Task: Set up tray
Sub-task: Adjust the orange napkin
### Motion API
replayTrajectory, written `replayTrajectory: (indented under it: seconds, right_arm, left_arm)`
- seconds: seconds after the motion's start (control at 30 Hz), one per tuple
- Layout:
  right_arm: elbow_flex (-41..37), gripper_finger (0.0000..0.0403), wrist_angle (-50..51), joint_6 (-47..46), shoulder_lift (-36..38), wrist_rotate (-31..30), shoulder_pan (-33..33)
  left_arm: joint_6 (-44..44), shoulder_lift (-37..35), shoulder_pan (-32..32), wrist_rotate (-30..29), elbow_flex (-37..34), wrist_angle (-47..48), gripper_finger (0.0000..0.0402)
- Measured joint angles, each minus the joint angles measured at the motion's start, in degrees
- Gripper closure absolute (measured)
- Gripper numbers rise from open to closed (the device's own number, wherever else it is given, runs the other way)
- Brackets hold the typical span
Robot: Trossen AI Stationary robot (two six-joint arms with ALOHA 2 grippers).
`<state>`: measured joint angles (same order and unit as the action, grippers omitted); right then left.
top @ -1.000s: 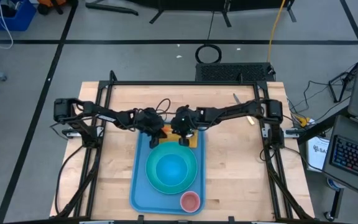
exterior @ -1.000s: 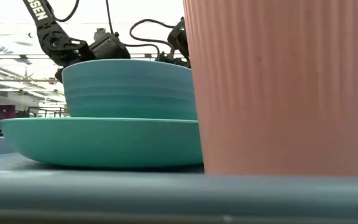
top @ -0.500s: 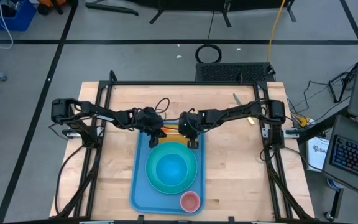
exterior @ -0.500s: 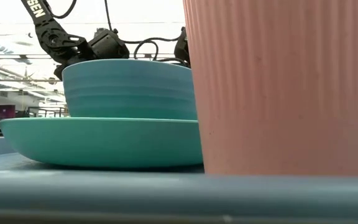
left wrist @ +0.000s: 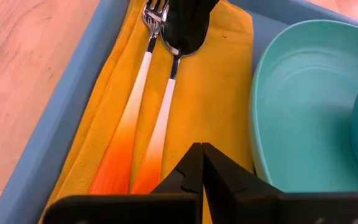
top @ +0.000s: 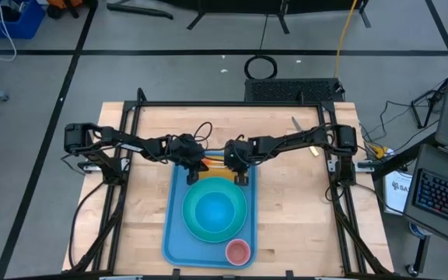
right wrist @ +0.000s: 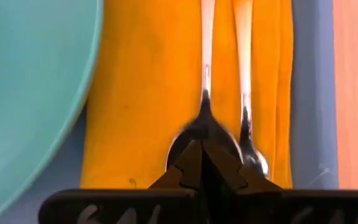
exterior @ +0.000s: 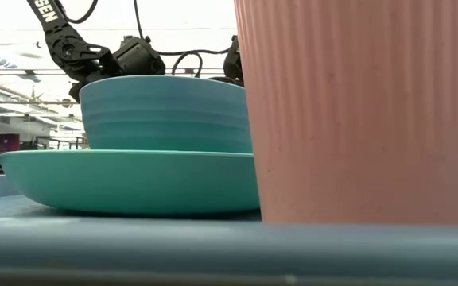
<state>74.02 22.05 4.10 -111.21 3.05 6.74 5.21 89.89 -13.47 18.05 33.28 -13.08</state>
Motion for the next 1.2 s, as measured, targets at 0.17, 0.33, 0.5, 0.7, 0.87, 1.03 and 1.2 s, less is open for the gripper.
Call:
replayTrajectory:
  seconds: [0.17,0.33,0.5,0.7,0.87,1.03,1.2]
  right_arm:
    - [0.0,0.0403,0.1,-0.4,0.0,0.1,0.0]
    - [0.0,0.0403,-0.1,-0.6,0.0,3.5,0.0]
    - [0.0,0.0403,-0.7,-1.6,0.0,4.5,-0.1]
    - [0.0,0.0403,-1.8,-1.4,0.0,6.7,-0.4]
    - [0.0,0.0403,-2.0,-0.3,0.0,2.7,-0.6]
    - [0.0,0.0403,-1.6,0.1,0.2,-0.7,-0.8]
    - [0.0,0.0403,-1.6,0.3,0.2,-1.5,-0.9]
  left_arm:
    - [0.1,0.0,0.0,-0.1,0.0,-0.1,0.0380]
    - [0.1,0.0,0.0,-0.1,0.0,-0.2,0.0377]
    - [0.3,0.0,0.0,-0.1,0.0,-0.2,0.0396]
    - [0.3,0.0,0.0,-0.1,0.0,-0.2,0.0384]
    - [0.3,0.0,0.0,-0.1,0.0,-0.2,0.0372]
    - [0.5,0.0,0.0,-0.1,0.0,-0.2,0.0371]
    - [0.5,0.0,0.0,-0.1,0.0,-0.2,0.0371]
